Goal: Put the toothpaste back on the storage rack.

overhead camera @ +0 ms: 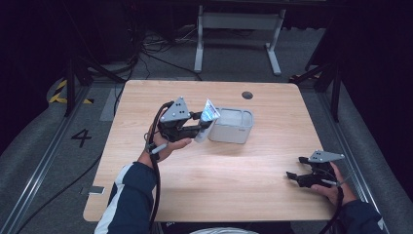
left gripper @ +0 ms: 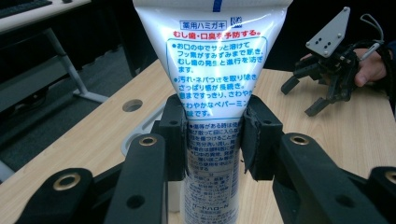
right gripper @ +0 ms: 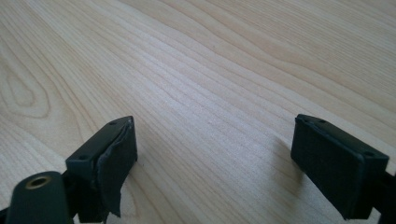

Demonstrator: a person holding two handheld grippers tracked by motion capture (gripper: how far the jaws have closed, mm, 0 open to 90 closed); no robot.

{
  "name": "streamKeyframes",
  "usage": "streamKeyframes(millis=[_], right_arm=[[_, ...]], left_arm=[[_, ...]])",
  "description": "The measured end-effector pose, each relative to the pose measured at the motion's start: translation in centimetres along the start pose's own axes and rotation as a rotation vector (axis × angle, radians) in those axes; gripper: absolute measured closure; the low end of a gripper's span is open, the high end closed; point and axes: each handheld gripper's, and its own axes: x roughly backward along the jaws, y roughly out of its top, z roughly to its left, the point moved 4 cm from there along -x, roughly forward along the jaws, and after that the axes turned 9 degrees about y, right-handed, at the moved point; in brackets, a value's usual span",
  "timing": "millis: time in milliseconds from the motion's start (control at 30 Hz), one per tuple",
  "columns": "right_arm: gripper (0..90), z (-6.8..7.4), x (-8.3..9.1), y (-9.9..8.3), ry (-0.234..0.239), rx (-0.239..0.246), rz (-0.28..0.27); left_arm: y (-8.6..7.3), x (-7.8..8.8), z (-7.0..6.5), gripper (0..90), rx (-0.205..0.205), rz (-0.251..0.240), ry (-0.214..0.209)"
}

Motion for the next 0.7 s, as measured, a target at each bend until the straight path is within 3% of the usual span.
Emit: streamKeyframes(millis=[700], right_arm=[[14.5, 0.0, 0.0, 0.0, 0.000, 0.000, 0.000]], left_arm=[[1.5, -1.7, 0.6, 66.1, 0.016, -0.041, -0.013]])
